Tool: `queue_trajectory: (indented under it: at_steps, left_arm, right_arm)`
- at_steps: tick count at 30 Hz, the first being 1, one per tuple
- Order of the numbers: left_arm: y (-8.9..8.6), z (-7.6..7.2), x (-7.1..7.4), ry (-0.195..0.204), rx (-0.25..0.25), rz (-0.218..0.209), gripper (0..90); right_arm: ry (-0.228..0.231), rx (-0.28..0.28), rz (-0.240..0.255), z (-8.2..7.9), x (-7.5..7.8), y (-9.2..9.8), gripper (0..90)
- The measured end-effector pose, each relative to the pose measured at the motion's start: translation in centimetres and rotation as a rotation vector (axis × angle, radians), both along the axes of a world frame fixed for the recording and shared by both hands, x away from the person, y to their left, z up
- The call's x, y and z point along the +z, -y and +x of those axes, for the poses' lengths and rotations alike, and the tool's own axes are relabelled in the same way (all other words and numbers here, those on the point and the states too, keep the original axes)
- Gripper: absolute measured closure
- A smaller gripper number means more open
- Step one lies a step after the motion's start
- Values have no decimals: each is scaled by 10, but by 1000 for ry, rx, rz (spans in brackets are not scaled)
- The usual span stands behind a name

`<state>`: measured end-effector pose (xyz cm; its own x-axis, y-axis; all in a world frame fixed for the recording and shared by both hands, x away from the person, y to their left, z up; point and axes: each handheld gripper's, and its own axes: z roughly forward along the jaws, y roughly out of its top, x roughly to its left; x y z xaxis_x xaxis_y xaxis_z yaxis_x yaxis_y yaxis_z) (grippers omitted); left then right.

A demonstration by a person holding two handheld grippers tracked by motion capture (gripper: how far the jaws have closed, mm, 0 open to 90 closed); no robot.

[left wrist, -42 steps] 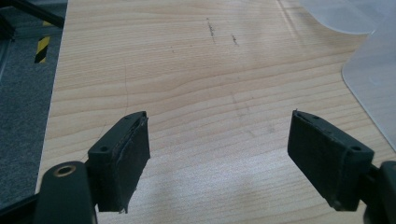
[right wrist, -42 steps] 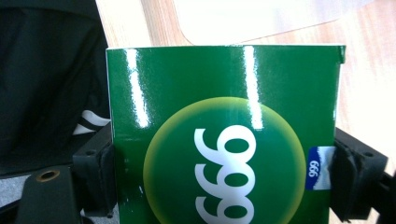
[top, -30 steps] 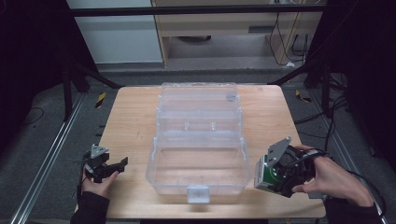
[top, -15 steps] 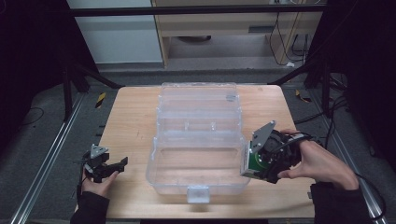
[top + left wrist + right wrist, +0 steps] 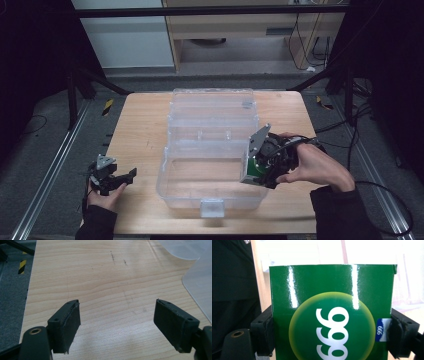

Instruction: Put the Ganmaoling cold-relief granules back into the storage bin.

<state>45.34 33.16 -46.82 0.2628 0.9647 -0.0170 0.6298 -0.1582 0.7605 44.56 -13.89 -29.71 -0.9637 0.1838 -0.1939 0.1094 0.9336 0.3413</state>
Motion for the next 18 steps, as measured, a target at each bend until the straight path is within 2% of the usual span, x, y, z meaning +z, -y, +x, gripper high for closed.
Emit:
queue_trajectory:
  at_steps: [10,18]
  left_arm:
    - [0,0,0,4,1,2,207]
    - [0,0,1,5,1,3,208]
  right_arm:
    - [1,28,-9,8,-13,-15,159]
    - [-6,37,-39,11,-25,-23,159]
